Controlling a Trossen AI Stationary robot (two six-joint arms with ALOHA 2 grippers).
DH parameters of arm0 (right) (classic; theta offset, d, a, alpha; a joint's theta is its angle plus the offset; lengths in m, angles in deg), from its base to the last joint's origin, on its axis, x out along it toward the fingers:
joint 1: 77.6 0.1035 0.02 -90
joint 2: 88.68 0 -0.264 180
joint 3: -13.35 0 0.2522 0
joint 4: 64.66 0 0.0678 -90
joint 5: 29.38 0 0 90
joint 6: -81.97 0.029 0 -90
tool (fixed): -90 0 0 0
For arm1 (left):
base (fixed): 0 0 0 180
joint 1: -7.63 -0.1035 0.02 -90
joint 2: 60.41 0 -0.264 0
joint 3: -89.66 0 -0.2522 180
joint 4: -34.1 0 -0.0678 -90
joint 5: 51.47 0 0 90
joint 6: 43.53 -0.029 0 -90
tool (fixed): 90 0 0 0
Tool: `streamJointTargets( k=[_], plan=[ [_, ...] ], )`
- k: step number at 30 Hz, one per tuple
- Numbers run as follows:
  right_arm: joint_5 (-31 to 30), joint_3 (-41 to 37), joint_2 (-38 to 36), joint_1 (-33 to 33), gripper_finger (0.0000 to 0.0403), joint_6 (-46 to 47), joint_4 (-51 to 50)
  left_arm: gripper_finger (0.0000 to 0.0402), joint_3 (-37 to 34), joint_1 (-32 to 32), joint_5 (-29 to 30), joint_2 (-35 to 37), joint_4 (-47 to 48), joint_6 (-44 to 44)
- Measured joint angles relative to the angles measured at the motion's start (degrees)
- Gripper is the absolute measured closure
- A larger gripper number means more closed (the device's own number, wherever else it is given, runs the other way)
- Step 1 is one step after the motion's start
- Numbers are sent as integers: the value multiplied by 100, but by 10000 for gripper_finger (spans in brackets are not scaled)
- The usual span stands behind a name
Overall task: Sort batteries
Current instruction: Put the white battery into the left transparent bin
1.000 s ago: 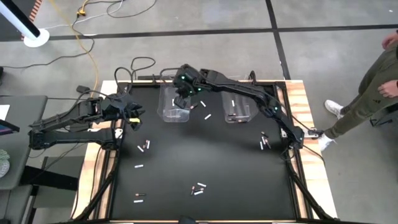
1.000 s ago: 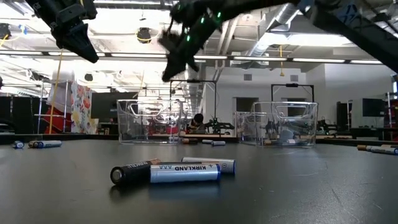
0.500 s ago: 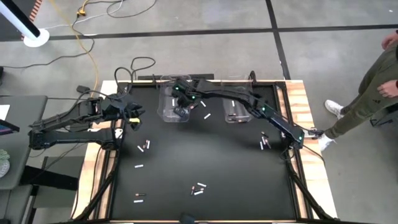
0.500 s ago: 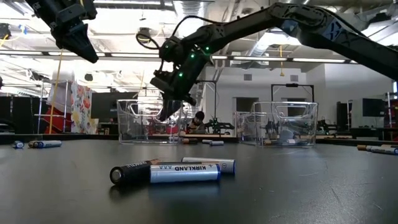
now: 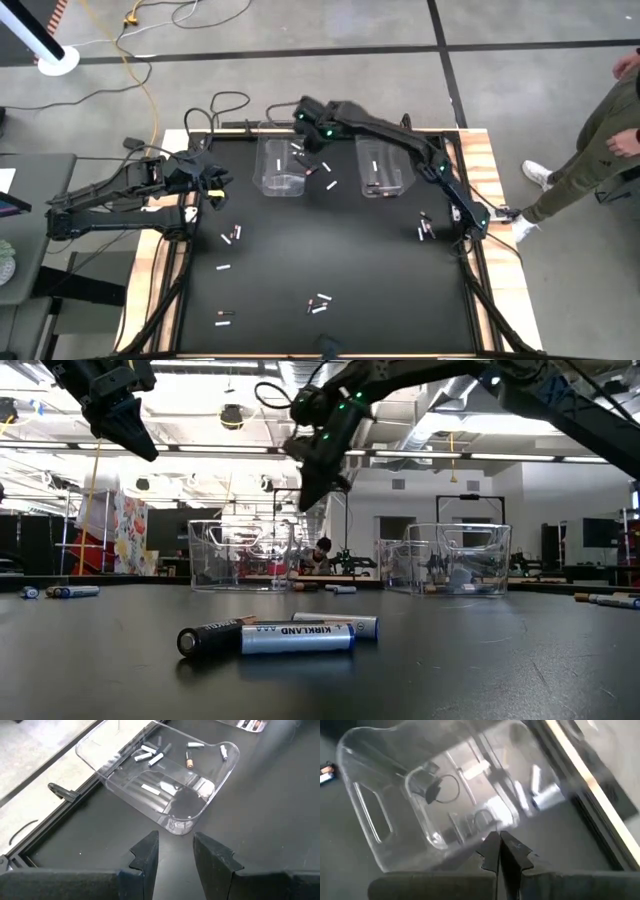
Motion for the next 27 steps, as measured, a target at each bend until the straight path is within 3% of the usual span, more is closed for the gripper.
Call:
streamJointTargets(
  k=[9,22,27],
  plan=[
    [-14,-135,-159,-40,325,164,-1506,286,0,0,-1,0,-2,-1],
    [-12,-1478,-152,446,243,-45,-1322,286,0,0,-2,-2,0,83],
    [-12,-1766,-156,538,215,-710,-808,286,-2,0,-2,-2,-7,34]
  ],
)
